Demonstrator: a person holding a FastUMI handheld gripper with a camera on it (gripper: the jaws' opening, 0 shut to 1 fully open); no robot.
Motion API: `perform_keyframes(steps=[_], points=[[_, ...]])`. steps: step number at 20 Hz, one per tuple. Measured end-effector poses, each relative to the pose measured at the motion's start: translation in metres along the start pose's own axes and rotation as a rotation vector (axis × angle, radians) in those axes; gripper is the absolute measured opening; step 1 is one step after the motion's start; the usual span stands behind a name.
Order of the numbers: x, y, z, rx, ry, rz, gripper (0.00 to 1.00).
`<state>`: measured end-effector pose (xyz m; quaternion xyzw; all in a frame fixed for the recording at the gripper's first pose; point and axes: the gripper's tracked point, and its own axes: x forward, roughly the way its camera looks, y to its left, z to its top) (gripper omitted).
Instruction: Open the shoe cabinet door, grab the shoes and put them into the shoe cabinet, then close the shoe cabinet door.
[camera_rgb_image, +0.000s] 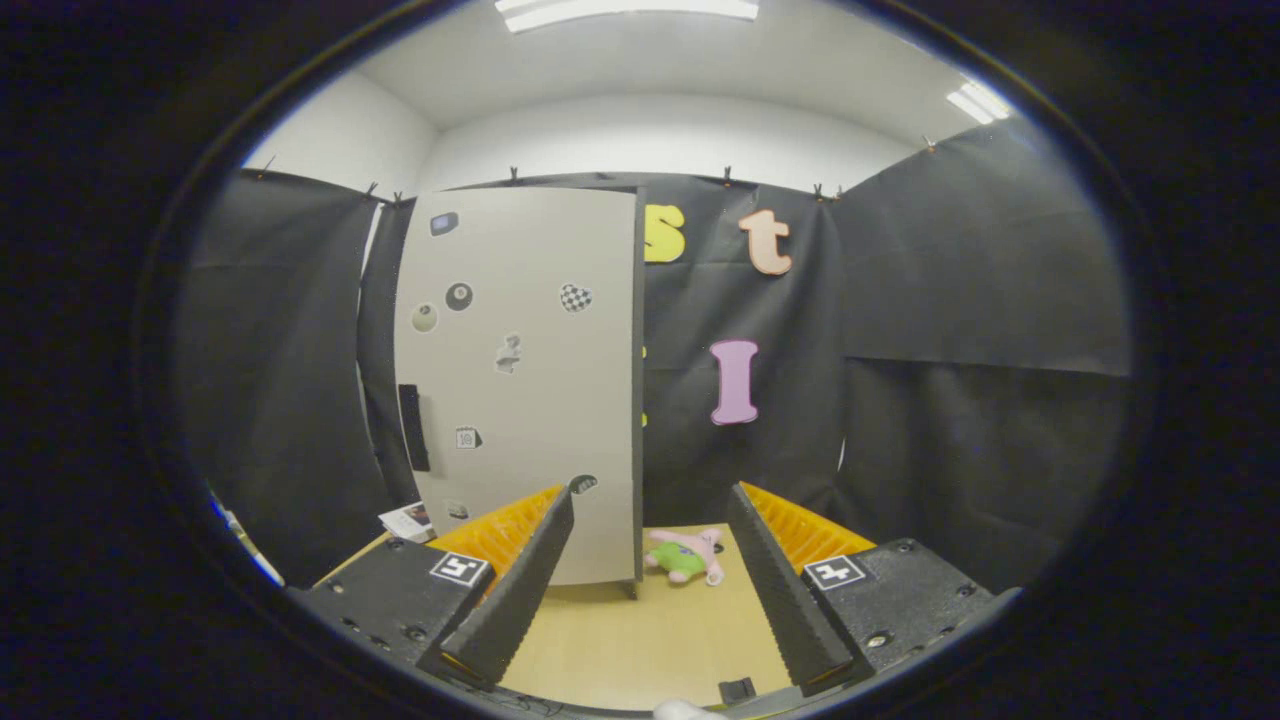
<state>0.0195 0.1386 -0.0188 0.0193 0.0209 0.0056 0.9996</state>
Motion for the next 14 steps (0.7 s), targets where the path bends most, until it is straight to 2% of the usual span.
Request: perform_keyframes(steps=[4,14], points=[[-0.003,-0.010,0.003,0.003,-0.015,-0.005,0.99],[-0.005,0.001,0.013,-0.006,-0.036,0.011,0.99]])
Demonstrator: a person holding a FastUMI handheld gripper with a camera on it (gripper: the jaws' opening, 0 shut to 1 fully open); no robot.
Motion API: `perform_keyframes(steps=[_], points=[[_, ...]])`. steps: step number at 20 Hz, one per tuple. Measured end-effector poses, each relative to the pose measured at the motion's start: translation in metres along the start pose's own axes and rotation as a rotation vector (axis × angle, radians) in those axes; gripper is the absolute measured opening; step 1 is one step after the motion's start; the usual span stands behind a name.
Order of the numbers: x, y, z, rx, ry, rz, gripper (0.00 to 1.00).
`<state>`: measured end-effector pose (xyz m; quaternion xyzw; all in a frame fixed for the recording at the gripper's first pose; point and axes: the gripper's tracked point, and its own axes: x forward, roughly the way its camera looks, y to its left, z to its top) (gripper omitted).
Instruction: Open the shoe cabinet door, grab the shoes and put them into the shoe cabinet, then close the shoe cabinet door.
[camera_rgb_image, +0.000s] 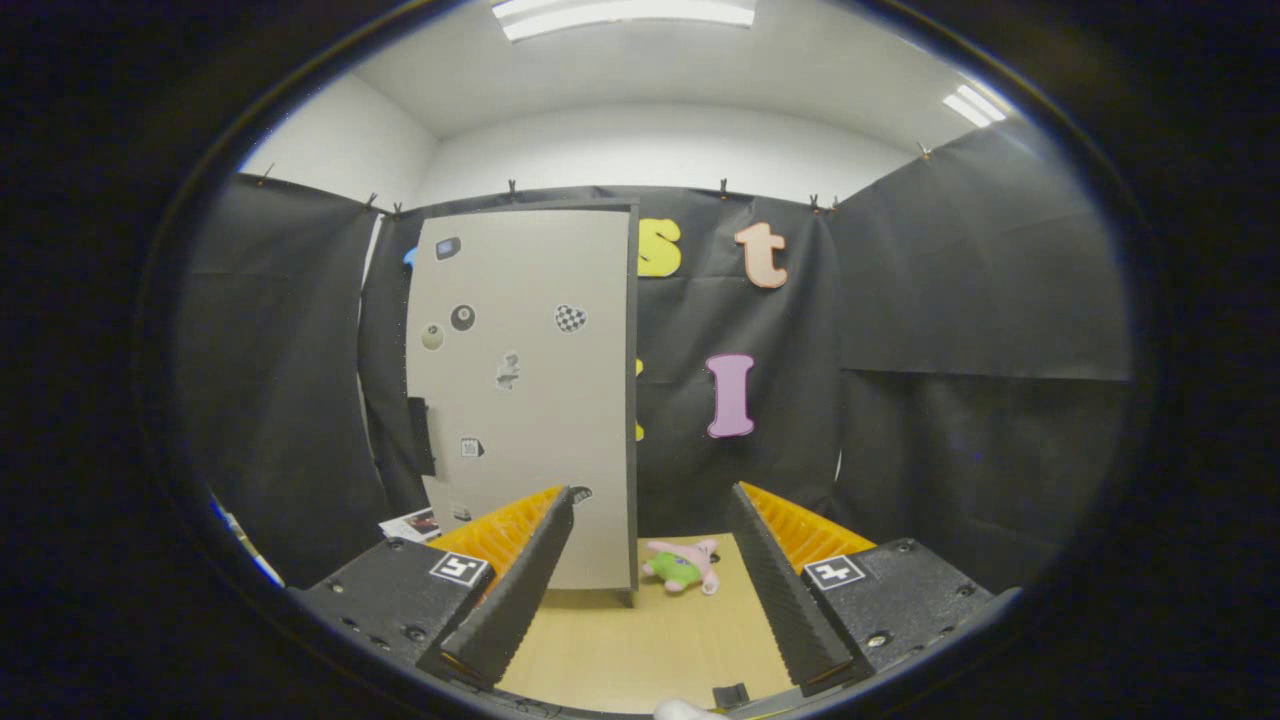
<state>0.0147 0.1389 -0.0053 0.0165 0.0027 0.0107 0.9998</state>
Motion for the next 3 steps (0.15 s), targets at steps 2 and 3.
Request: perform_keyframes(steps=[2,3], points=[[-0.0007,-0.0014,0.0010,-0.003,-0.002,-0.003,0.99],[-0.0013,-0.0017,0.0010,-0.003,-0.004,-0.003,0.99]])
